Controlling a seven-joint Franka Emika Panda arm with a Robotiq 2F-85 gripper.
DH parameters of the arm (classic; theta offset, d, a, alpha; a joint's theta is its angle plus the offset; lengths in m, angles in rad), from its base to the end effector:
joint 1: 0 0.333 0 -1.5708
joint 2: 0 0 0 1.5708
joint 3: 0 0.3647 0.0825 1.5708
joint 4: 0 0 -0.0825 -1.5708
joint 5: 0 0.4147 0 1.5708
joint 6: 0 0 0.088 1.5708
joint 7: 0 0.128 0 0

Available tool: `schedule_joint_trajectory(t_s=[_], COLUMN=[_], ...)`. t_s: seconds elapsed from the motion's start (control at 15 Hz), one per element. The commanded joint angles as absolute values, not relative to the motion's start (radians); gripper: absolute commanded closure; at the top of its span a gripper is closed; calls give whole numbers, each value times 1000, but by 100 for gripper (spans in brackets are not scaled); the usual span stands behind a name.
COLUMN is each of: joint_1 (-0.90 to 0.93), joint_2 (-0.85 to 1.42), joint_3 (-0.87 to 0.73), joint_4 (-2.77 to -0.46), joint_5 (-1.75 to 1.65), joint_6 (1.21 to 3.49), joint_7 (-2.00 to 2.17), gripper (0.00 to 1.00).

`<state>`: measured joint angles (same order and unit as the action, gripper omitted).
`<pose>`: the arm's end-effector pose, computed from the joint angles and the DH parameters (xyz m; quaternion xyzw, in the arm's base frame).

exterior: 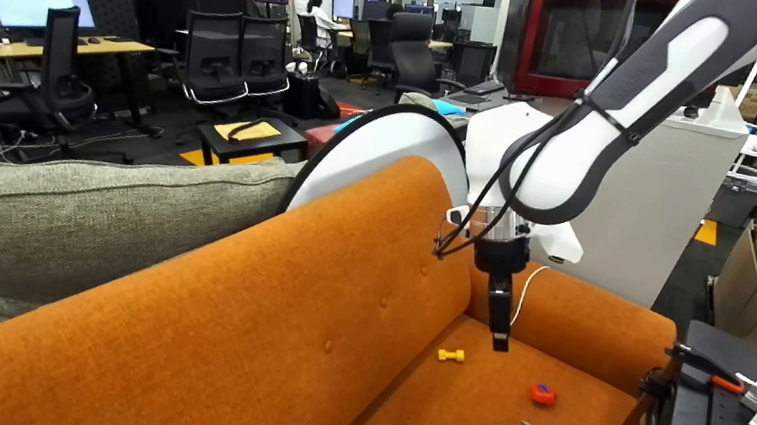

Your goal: Put the yellow box and the brown stick object in the box

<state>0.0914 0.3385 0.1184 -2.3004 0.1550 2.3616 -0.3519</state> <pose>0.5085 0.1152 0.1803 -0.9650 -0.2132 0.1326 0.0758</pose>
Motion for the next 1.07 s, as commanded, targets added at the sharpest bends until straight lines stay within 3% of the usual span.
schedule_joint_trajectory(t_s=[0.0, 0.47, 1.0], joint_1=[68, 46, -34], joint_2=[359, 409, 819], joint_3=[142, 152, 258], joint_4=[-2283, -2245, -2020], joint_5=[148, 196, 253], joint_6=[2358, 2350, 2510], joint_7=[-353, -367, -467], gripper=[0, 0, 0])
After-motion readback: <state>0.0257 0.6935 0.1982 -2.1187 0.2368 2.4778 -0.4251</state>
